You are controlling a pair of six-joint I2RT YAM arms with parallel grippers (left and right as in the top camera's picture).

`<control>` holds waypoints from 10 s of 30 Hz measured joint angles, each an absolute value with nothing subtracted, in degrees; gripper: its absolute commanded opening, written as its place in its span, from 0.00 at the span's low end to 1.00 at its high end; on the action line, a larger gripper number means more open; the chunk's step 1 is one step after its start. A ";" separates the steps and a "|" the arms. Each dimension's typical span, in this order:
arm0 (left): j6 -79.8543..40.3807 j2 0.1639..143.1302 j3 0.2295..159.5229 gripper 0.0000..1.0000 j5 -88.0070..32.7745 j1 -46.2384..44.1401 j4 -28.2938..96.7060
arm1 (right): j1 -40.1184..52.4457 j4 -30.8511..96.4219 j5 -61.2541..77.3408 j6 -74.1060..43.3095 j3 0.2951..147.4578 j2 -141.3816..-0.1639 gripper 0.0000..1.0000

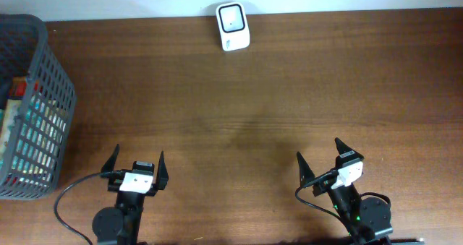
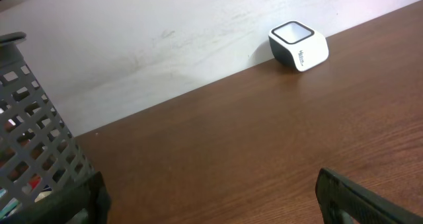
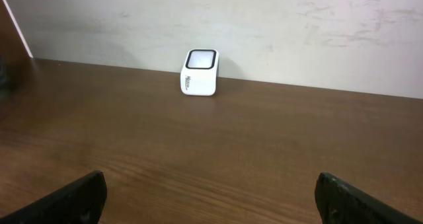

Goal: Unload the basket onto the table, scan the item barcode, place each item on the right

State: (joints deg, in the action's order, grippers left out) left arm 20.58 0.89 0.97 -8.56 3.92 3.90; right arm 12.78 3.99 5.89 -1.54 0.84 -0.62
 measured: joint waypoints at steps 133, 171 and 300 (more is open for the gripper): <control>27.90 112.99 103.92 0.92 -11.88 51.88 57.63 | 12.78 3.99 5.89 -1.50 0.84 -0.62 0.99; 3.79 90.02 111.77 0.00 -20.12 47.33 54.37 | 12.78 3.99 5.89 -1.54 0.84 -0.62 0.99; -4.99 117.05 85.27 0.99 -12.60 -27.11 43.48 | 12.78 4.01 5.89 -1.52 0.84 -0.58 0.99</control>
